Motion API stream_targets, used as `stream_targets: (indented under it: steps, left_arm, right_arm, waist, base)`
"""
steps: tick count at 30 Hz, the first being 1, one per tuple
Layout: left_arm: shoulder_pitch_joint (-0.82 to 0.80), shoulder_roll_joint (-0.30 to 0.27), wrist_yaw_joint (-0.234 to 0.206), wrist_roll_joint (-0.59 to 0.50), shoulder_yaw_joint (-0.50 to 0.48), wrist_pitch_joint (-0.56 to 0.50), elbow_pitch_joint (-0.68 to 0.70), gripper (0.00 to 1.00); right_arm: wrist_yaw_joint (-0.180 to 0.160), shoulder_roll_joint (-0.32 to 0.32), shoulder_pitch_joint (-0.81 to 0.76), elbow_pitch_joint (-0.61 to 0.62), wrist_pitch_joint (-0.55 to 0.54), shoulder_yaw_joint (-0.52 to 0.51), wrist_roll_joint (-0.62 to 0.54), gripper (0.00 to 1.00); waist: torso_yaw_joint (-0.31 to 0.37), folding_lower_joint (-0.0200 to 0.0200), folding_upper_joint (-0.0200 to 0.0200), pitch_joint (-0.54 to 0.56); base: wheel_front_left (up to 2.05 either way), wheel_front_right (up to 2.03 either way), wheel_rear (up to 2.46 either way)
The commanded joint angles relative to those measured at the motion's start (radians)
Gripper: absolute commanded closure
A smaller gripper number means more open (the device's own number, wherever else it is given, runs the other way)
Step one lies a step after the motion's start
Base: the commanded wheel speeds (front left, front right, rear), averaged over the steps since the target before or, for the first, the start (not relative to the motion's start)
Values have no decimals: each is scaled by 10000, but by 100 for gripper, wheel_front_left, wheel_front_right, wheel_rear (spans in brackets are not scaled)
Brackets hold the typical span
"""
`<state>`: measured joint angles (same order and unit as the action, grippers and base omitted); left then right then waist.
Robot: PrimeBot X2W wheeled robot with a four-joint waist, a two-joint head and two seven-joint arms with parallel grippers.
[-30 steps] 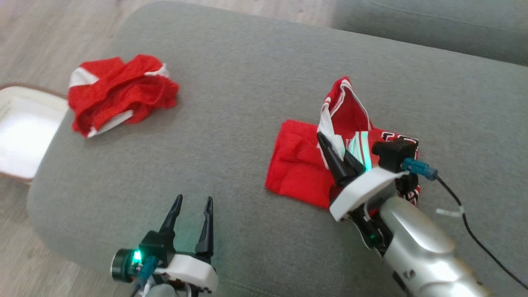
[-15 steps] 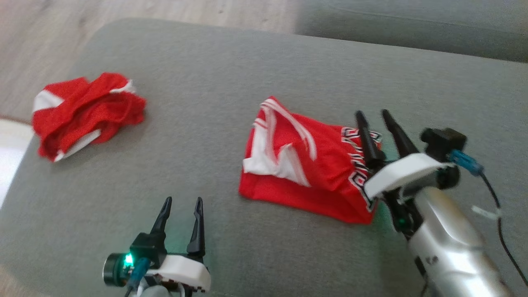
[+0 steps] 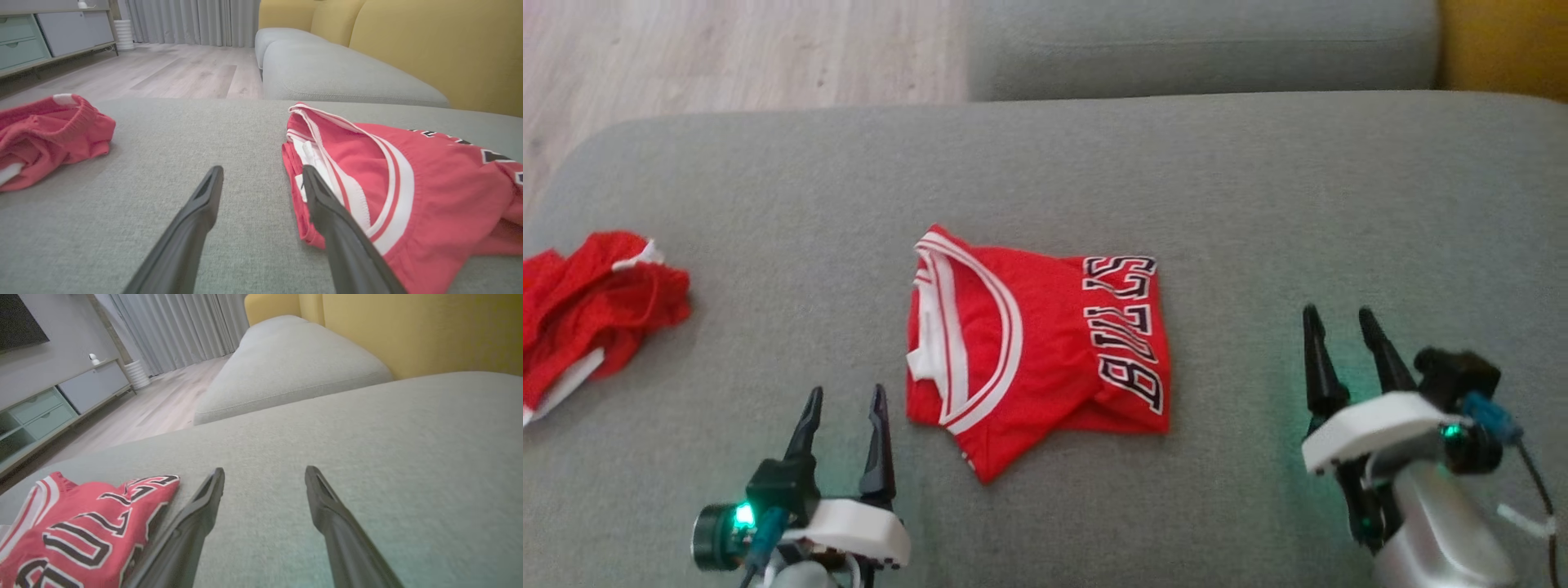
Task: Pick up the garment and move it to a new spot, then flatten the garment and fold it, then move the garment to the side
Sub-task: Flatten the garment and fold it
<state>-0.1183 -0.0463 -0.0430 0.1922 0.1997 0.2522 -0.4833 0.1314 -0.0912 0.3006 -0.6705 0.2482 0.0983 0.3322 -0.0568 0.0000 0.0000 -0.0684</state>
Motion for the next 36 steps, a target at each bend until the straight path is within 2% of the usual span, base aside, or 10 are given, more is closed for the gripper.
stream_targets:
  steps: [1,8,20,24,29,36]
  left_arm:
    - [-98,-39,-3,-86,-475,95,222,0]
    - [373,-39,35,-118,-675,95,307,0]
    - [361,-39,113,-167,-576,95,328,0]
    - [338,-39,108,-99,-472,95,351,0]
    - [279,-39,50,42,-237,95,338,0]
    - [170,-39,-8,176,-28,95,309,0]
  right_arm:
    - [-7,190,-151,331,134,79,-265,0]
    - [-7,371,-729,382,135,-280,-724,0]
    - [-7,406,-738,514,135,-190,-798,0]
    - [-7,407,-611,1020,135,984,-809,0]
    - [-7,361,-354,1603,135,3276,-809,0]
    - [-7,-9,223,1429,135,5940,-148,0]
  waist:
    - [327,0,0,267]
    - [622,0,0,515]
    - [443,0,0,507]
    - [208,0,0,341]
    - [-251,0,0,101]
    - [-958,0,0,-114]
  base:
    - [0,0,0]
    - [0,0,0]
    - [0,0,0]
    - [0,0,0]
    - [0,0,0]
    - [0,0,0]
